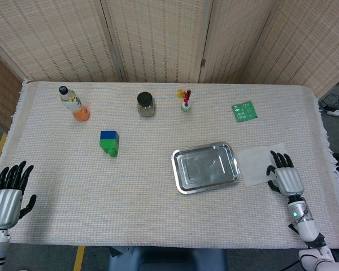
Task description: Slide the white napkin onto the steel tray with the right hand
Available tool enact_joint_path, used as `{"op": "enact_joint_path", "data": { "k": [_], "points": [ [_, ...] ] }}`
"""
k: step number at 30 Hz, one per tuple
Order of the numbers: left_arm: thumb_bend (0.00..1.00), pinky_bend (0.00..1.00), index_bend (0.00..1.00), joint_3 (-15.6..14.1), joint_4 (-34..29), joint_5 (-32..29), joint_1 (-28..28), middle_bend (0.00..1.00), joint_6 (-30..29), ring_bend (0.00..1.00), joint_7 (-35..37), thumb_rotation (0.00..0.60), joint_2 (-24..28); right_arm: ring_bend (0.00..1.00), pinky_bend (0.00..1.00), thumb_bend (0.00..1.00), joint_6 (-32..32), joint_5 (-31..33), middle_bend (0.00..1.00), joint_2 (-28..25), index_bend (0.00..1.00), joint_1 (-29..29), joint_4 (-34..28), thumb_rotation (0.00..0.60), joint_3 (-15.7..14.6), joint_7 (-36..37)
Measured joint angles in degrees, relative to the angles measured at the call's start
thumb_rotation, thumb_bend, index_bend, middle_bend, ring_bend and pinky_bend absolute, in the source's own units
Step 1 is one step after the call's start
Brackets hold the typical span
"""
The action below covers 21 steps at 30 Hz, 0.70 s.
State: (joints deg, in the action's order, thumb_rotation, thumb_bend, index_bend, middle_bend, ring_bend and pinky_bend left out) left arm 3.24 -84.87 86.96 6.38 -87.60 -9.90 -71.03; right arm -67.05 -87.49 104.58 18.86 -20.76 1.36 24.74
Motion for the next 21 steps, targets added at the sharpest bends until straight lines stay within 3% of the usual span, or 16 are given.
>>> {"op": "enact_joint_path", "data": {
  "k": [21],
  "points": [
    [0.44,0.0,0.0,0.04,-0.11,0.82,-0.39,0.0,-1.33,0.0,-0.22,0.6,-0.23,0.06,0.0,0.49,-1.84,0.55,0.17,1.87,0.66,0.62,2.93,0.6,0.79,2.49]
  ]
}}
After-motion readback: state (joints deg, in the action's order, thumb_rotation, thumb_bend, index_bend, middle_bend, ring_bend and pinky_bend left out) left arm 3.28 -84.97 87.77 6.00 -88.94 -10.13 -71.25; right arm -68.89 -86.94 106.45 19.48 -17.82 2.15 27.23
